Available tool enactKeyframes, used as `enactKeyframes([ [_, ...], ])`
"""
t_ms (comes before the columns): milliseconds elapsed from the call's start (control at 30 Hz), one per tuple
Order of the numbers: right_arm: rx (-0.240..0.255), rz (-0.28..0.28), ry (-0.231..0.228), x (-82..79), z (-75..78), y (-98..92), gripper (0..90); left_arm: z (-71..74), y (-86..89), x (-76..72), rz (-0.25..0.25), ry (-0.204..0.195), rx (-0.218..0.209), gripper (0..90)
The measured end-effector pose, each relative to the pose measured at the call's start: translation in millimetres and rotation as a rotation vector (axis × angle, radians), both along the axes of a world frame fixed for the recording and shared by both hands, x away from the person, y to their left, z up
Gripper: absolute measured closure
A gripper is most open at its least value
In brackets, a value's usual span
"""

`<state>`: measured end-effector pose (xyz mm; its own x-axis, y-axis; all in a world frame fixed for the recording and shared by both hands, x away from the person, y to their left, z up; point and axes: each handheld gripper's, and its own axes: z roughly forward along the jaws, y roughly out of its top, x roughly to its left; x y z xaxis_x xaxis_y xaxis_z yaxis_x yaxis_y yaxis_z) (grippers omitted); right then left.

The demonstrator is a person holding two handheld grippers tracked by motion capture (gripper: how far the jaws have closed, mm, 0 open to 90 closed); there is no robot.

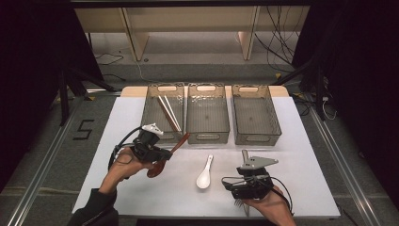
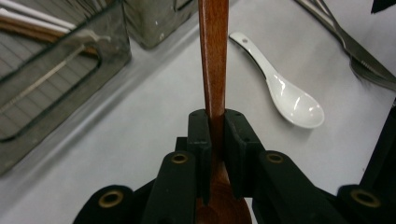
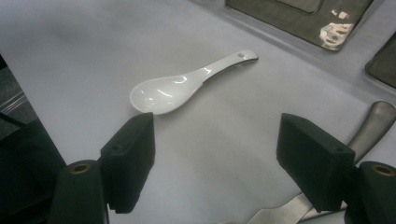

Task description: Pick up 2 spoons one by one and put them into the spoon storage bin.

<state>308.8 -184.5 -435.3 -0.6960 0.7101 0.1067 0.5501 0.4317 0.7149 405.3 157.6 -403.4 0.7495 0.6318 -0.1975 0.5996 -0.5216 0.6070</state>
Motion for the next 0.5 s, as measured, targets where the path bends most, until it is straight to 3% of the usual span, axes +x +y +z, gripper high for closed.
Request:
enactKeyframes([
  [500, 0.002, -0.003, -0.001, -0.7, 0.0, -1.5, 29.0, 19.9, -15.9, 31.0, 0.047, -0.049, -0.087, 81.0],
])
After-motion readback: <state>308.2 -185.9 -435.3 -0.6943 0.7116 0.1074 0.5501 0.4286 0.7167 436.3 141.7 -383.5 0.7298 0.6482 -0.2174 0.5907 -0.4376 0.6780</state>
